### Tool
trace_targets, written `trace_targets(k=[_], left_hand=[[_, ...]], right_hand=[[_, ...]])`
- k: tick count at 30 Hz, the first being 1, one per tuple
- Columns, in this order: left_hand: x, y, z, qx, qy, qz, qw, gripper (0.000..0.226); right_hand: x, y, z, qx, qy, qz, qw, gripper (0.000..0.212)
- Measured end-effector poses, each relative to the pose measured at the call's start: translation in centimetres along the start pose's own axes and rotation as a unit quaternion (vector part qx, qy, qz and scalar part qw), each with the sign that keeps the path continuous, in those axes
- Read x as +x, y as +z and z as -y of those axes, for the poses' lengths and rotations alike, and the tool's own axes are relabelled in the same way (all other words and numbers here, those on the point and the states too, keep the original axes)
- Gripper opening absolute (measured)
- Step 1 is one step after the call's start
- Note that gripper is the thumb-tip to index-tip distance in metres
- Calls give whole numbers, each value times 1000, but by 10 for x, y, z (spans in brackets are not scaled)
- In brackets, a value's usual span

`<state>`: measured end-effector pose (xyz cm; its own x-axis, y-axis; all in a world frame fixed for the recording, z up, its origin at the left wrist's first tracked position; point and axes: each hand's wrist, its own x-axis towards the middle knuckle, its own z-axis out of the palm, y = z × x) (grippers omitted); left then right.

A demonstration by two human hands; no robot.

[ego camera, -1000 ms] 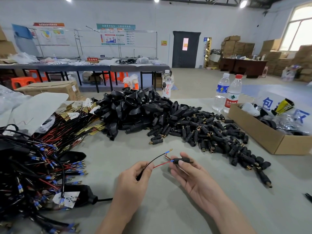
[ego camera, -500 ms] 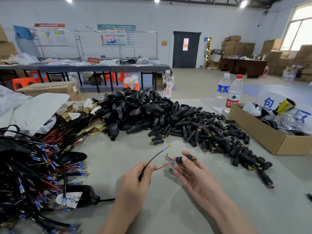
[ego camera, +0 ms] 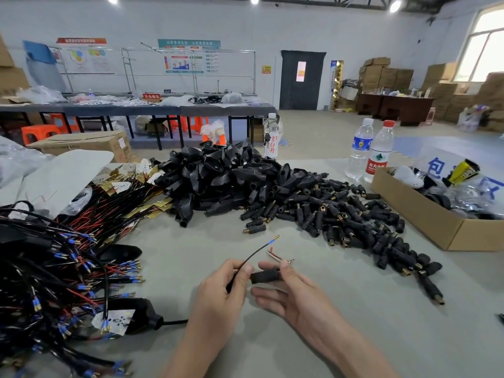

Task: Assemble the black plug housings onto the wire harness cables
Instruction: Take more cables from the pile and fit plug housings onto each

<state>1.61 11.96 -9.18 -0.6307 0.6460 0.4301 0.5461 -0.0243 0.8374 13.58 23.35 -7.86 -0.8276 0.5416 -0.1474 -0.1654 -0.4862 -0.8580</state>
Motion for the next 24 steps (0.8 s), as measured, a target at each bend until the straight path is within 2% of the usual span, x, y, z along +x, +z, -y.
trace_targets(k=[4, 12, 16, 18, 21, 24], left_hand=[[0, 1, -1, 7, 10, -1, 1000, 33], [-1, 0, -12, 21, 58, -54, 997, 17], [1, -5, -18, -102, -10, -61, 993, 24], [3, -10, -19, -170, -38, -65, 982, 21], [5, -15, -16, -257, -88, -45, 961, 36], [7, -16, -16, -320, -110, -42, 940, 39]], right_hand=[[1, 0, 2, -4, -5, -5, 1000, 43], [-1, -2, 6, -15, -3, 12, 1000, 51], [-1, -2, 7, -7, -7, 18, 1000, 53], [-1, -2, 7, -6, -5, 19, 1000, 53], [-2, -2, 8, 0, -2, 16, 1000, 51], [-2, -3, 11, -1, -5, 9, 1000, 51]])
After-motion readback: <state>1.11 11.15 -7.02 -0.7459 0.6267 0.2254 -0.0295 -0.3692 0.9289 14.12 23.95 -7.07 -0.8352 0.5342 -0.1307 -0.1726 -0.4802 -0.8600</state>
